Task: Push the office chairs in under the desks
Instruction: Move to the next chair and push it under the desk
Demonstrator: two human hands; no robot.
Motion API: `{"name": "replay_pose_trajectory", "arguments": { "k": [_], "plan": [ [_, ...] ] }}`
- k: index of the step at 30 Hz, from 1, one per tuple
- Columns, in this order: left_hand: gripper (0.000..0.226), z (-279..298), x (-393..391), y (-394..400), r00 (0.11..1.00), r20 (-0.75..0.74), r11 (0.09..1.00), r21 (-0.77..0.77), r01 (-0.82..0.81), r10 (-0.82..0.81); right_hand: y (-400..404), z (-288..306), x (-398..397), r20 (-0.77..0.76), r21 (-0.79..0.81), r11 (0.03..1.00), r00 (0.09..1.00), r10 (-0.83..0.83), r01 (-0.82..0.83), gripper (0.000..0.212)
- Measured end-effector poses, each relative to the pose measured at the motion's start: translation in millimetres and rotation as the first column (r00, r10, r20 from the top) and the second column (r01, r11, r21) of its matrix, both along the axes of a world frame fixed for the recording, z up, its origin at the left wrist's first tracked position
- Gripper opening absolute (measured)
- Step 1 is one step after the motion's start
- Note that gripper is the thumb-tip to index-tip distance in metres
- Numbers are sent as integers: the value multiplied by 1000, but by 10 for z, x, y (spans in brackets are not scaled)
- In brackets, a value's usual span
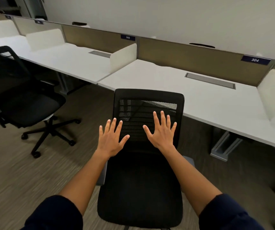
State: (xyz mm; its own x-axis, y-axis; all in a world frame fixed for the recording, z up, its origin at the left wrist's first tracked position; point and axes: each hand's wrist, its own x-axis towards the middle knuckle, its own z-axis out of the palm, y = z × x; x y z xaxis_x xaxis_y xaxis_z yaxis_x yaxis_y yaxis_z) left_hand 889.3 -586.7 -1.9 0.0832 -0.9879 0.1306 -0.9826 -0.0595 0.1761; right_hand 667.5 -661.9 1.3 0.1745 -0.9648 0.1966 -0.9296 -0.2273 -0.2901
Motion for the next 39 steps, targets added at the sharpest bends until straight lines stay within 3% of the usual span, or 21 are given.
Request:
{"name": "replay_pose_trajectory", "arguments": {
  "k": [11,25,39],
  "plan": [
    [80,97,357,-1003,999,15,999,-3,50,-50,-921,60,268,-47,16,999,999,-28,28,84],
    [75,192,1007,-2811,952,95,957,49,287,-290,-2082,67,1331,-41,28,988,988,-148,149,82],
    [55,158,1233,-3087,894,-75,894,-117,432,-441,-2350,69,1694,-114,76,985,983,-147,157,55]
  ]
}}
